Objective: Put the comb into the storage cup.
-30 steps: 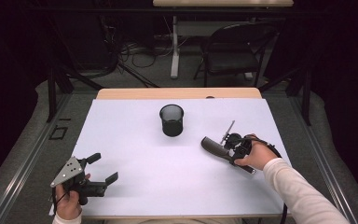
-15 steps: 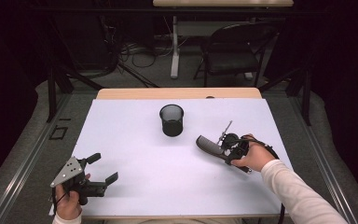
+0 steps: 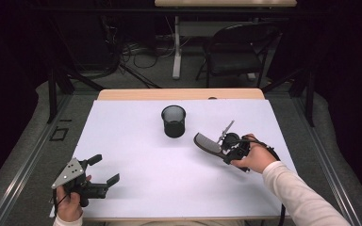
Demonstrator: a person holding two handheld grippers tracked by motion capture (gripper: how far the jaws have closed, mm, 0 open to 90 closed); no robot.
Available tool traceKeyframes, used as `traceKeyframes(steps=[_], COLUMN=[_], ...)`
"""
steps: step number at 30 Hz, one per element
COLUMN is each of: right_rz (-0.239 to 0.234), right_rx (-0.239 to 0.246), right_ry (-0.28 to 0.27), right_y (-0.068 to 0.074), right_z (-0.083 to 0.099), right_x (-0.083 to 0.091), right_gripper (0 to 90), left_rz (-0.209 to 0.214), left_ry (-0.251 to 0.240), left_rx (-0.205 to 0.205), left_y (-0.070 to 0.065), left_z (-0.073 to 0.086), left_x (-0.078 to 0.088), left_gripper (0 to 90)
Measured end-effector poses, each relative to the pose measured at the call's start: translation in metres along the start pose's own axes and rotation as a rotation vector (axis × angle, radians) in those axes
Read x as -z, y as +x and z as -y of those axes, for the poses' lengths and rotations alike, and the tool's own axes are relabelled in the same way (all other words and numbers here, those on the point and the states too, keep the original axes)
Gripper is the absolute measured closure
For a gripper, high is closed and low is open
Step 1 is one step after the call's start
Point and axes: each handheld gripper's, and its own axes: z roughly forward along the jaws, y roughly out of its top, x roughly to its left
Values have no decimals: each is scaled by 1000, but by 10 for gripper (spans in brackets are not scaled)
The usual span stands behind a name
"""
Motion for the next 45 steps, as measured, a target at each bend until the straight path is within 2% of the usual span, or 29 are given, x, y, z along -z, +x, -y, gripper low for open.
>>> traceKeyframes(steps=[12,25,33,37,41,45], right_rz=[4,22,30,43,45,47], right_rx=[5,14,23,29,30,34], right_ry=[-95,-190,-241,-268,-298,-319], right_y=[7,9,7,9,10,11], right_z=[-6,-13,-18,-22,-25,-28], right_x=[10,17,23,25,28,29], right_gripper=[727,727,727,727,727,727], left_rz=[4,6,-2,10,17,-4], left_ry=[0,7,0,-1,-25,-18], left_rx=[14,23,47,69,92,115], left_y=[1,1,1,3,4,7], left_z=[1,0,0,-1,-1,-2], left_x=[0,-1,-3,-3,-3,-5], left_gripper=[4,4,4,4,4,4])
